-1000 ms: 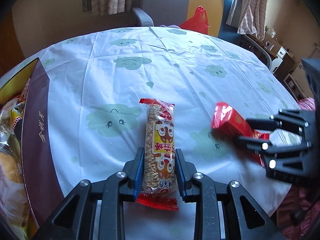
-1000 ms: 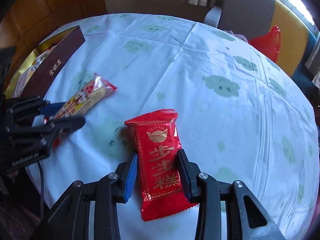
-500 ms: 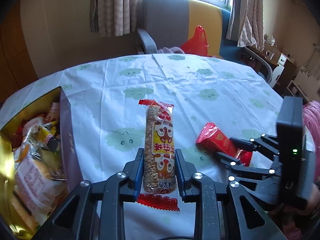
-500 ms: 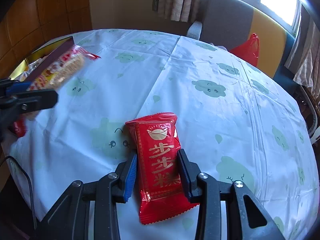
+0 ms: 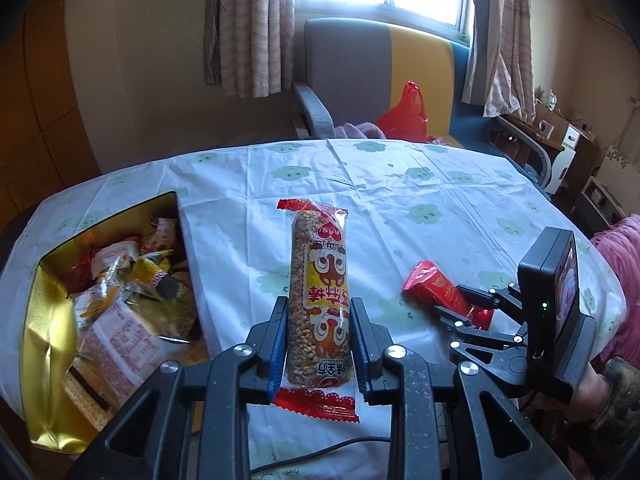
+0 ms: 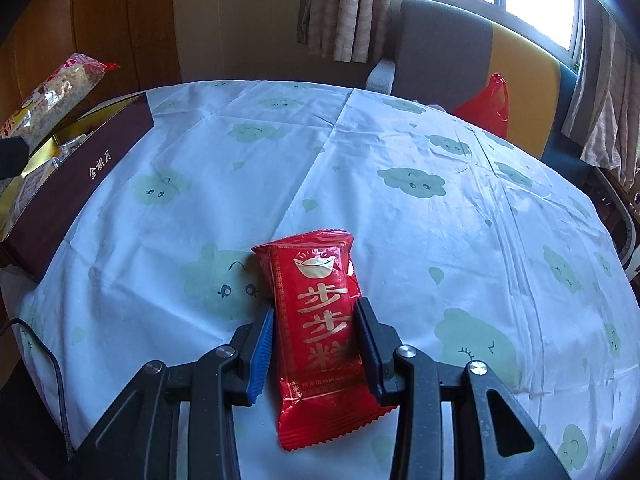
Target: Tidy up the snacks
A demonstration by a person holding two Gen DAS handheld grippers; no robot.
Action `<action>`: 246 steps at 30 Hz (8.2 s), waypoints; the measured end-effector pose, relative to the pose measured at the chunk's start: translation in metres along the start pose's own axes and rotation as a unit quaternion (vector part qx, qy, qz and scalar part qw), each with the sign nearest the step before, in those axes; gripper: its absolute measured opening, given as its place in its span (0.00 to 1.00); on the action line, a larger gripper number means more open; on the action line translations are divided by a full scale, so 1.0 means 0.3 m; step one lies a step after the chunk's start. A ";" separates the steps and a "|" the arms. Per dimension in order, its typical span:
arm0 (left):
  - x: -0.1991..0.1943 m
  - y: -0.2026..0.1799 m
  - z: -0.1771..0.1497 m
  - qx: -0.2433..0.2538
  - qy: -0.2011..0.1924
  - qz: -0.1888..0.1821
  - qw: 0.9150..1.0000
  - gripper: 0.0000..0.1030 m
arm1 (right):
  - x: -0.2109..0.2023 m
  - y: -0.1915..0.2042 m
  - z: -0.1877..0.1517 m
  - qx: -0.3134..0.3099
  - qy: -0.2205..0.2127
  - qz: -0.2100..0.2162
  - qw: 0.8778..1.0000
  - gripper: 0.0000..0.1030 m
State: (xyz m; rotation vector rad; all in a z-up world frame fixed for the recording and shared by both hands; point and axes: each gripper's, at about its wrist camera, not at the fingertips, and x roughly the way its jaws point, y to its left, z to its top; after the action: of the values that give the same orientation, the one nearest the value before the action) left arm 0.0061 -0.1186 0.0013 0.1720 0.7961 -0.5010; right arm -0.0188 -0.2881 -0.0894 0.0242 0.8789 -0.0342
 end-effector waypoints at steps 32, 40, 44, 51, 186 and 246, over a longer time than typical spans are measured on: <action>-0.248 0.840 -0.181 -0.284 -0.019 0.123 0.951 0.28 | -0.006 0.005 -0.018 0.012 -0.028 -0.007 1.000 0.39; -0.078 0.902 -0.165 -0.306 0.024 0.118 0.945 0.28 | -0.003 0.007 -0.015 0.012 -0.024 -0.008 1.000 0.39; 0.011 0.925 -0.138 -0.284 0.041 0.139 0.948 0.30 | -0.002 0.008 -0.014 0.014 -0.023 -0.009 1.000 0.39; 0.039 0.948 -0.183 -0.289 0.056 0.156 0.943 0.38 | 0.002 0.008 -0.013 0.013 -0.021 -0.011 1.000 0.39; -0.234 0.573 -0.250 -0.198 -0.070 0.228 0.951 0.71 | -0.193 0.766 0.261 -0.095 -0.072 0.127 0.985 0.38; -0.222 0.388 -0.235 -0.148 -0.075 0.220 0.961 0.97 | -0.223 0.619 0.164 -0.055 -0.079 0.081 0.992 0.38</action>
State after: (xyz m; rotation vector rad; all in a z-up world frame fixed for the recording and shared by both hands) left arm -0.0211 0.0304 -0.0040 0.0288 0.6490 0.0278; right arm -0.0160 -0.1029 -0.0051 -0.0107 0.7177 0.1619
